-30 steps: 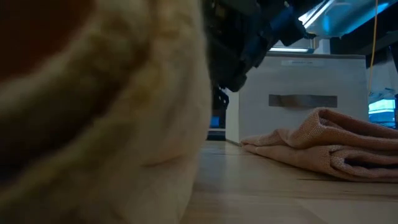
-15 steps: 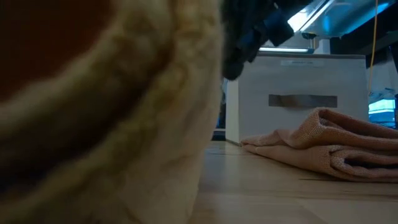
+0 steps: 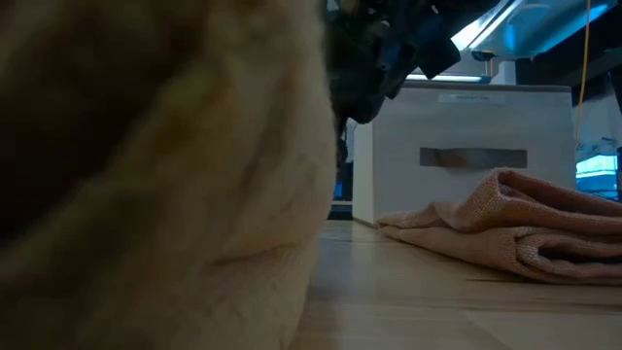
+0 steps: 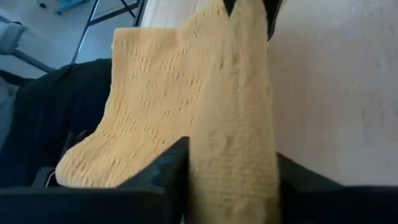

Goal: Fold towel
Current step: Stack the yellow towel into the light orange towel

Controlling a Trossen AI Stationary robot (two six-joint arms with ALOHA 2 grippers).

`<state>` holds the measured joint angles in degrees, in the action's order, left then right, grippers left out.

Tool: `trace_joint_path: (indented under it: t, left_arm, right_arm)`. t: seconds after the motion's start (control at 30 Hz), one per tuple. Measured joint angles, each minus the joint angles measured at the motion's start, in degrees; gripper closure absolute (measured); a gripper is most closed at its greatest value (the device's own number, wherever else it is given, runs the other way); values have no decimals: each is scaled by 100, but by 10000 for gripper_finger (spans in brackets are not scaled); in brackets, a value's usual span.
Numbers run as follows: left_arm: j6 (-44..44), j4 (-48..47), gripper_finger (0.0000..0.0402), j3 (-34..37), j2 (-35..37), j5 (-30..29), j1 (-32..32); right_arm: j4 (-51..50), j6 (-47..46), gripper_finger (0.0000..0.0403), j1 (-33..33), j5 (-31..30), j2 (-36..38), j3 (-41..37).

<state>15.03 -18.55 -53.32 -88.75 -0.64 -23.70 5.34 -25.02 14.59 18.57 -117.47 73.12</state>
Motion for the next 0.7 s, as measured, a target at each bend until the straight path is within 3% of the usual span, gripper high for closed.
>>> trace_joint_path:
  t: [0.23, 0.4, 0.6, 0.7]
  left_arm:
    - [151, -3, 384, 1, 0, 72, 0]
    - [374, -36, 355, 2, 0, 183, 74]
    - [731, -683, 275, 0, 158, 1365, 295]
    - [861, -1328, 252, 21, 275, 1365, 304]
  right_arm:
    - [-79, 244, 386, 2, -123, 0, 0]
    - [-107, 282, 365, 7, -299, 0, 2]
    - [-174, 401, 389, 7, -317, 0, 2]
    - [-216, 431, 386, 7, -319, 0, 0]
